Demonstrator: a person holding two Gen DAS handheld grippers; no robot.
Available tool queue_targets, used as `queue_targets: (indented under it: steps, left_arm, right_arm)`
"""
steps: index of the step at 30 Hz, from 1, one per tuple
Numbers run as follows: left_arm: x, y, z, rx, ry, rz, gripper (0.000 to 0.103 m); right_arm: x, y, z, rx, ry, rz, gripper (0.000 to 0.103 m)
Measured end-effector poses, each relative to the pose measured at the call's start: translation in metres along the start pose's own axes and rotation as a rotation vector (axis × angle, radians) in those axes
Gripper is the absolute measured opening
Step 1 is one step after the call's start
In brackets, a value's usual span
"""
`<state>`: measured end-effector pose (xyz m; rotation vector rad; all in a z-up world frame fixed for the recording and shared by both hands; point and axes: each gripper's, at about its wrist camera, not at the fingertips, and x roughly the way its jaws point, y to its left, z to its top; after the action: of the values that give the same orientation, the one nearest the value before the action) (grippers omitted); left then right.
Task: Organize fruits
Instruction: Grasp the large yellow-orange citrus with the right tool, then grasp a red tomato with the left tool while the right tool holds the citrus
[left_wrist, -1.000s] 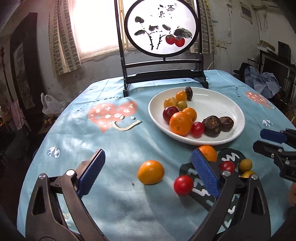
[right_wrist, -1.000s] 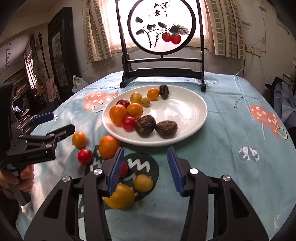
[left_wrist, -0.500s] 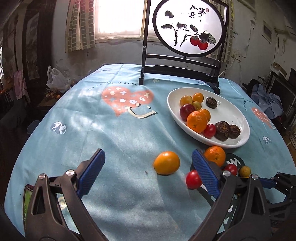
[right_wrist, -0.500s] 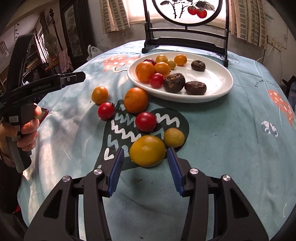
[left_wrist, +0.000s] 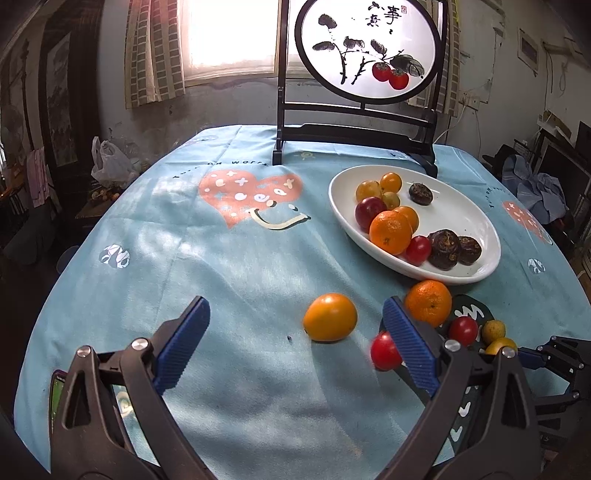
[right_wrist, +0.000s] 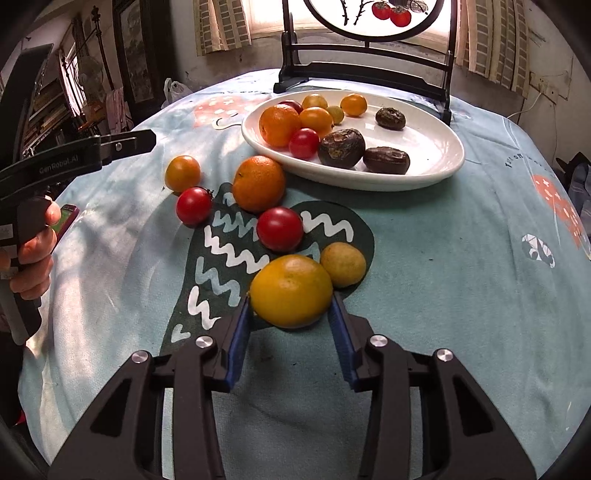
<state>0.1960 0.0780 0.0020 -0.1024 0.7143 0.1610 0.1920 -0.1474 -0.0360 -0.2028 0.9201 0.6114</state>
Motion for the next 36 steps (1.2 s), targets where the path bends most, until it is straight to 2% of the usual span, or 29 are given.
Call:
queue_targets:
  steps: [4,8,11,13,16,23,27,30,36]
  left_arm:
    - [0.006,-0.01,-0.005,0.039,0.042,-0.052,0.096]
    - [0.011,-0.038,-0.016,0.173,0.087,-0.132,0.093]
    - [0.016,-0.055,-0.026,0.262,0.112,-0.163,0.076]
    - [0.022,-0.06,-0.031,0.282,0.148,-0.195,0.056]
    - [0.031,-0.061,-0.035,0.284,0.182,-0.223,0.043]
    - [0.038,-0.061,-0.036,0.277,0.156,-0.223,0.041]
    - [0.04,-0.055,-0.031,0.237,0.15,-0.244,0.03]
    - [0.043,-0.05,-0.028,0.208,0.156,-0.268,0.03]
    - [0.037,-0.051,-0.029,0.211,0.136,-0.27,0.029]
  right_arm:
    - [-0.014,-0.011,0.004,0.066,-0.059,0.03,0.042]
    - [-0.023,-0.018,0.005,0.101,-0.091,0.024,0.042]
    - [-0.024,-0.018,0.005,0.106,-0.096,0.022,0.042]
    - [-0.023,-0.017,0.005,0.1,-0.092,0.022,0.042]
    - [-0.022,-0.015,0.005,0.091,-0.088,0.021,0.042]
    - [-0.024,-0.013,0.004,0.086,-0.095,0.016,0.042]
    - [-0.024,-0.014,0.005,0.085,-0.098,0.008,0.042]
    - [-0.023,-0.015,0.004,0.087,-0.098,0.005,0.042]
    - [-0.027,-0.015,0.004,0.093,-0.11,0.008,0.042]
